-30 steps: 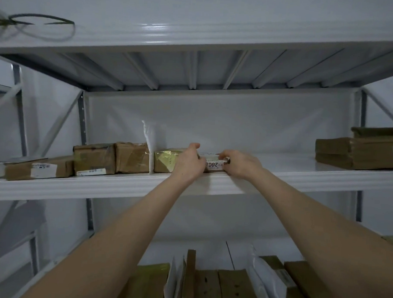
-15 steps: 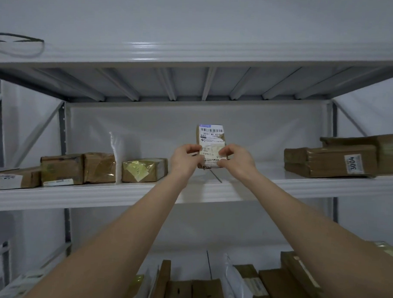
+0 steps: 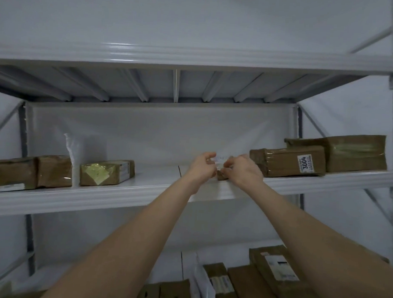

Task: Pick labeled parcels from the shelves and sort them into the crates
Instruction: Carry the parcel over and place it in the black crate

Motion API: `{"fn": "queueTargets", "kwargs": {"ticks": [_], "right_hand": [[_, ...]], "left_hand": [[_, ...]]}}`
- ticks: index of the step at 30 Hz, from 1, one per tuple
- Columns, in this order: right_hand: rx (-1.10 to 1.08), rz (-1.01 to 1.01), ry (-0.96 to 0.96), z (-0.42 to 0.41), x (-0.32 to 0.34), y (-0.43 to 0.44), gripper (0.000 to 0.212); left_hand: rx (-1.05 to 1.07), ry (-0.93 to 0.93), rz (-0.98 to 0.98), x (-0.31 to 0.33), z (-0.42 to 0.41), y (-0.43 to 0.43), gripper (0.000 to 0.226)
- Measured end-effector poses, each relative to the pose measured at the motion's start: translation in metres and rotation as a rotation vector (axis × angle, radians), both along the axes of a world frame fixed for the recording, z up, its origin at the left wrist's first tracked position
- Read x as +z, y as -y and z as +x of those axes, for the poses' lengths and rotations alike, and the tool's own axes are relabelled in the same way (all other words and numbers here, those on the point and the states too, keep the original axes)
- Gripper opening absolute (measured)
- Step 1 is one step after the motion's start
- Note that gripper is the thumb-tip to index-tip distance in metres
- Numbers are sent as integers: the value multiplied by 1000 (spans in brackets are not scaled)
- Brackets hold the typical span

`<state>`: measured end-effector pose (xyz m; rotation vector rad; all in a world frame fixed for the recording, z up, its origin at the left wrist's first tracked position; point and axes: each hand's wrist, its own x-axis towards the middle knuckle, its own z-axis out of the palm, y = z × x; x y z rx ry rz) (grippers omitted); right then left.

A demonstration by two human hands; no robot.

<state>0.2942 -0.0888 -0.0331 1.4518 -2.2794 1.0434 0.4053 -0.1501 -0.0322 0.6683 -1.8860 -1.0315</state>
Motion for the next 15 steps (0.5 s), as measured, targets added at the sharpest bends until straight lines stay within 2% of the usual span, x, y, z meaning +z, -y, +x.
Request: {"fn": "queueTargets", "kwargs": {"ticks": [2,5,8,11,15], "right_hand": [[-68,37,-95,-1,-2,0,32],[-79,-73,-195,14,-1,10,38],[102,-141,-225,64,1,33,43],[263,-90,-241,129,-1,60,44],[360,-26,-230,198,1,96,50]], "left_hand": [[52,14,-72,-2,5,-2,46],[185,-40,-211,-3,27,-3,42],[346,-37,-346,-8,71,5,43],[521,72,-486,-13,121,21,47],[629,83,-539,-9,185,39,45]]}}
